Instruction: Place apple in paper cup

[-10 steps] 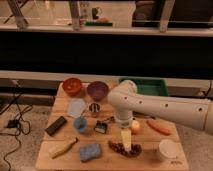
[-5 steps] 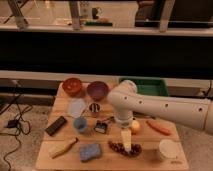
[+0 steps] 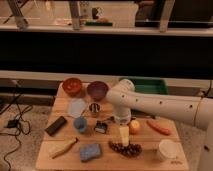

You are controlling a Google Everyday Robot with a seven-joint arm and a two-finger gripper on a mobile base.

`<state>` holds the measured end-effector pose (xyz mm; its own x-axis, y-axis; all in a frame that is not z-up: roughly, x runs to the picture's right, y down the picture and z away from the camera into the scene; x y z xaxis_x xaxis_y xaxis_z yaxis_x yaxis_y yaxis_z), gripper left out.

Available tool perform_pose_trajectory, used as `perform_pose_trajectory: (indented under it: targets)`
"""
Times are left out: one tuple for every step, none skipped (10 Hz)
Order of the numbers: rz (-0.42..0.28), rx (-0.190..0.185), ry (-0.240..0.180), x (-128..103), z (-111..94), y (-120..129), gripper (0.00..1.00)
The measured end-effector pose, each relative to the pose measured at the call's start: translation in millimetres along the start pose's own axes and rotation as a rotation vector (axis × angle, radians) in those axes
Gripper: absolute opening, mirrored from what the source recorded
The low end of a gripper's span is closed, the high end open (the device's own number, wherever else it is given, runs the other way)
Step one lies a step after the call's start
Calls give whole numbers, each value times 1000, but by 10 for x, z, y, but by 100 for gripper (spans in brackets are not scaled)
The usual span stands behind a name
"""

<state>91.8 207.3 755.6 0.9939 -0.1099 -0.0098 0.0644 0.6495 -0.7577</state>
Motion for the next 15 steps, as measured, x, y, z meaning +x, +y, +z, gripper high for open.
perform_pose_trajectory:
  targets:
    - [8, 4, 6, 30, 6, -37, 100]
    - [18, 6, 11, 70, 5, -68, 100]
    - [29, 10, 16, 109, -2, -80, 100]
    - [39, 12, 19, 162, -2, -87, 100]
    - [61, 18, 30, 303, 7, -98, 100]
    - [82, 20, 38, 443, 14, -107, 100]
    - [97, 20, 47, 538, 35, -115, 100]
    - [103, 17, 52, 567, 53, -123, 100]
    - [110, 6, 58, 590, 109, -135, 100]
    - [112, 1, 61, 599, 143, -141, 100]
    - [113, -6, 65, 601, 189, -149, 100]
    - [111, -15, 70, 580, 242, -178, 100]
    - [114, -23, 71, 574, 282, -190, 100]
    - [120, -27, 74, 598, 305, -204, 100]
    - [126, -30, 75, 620, 317, -214, 100]
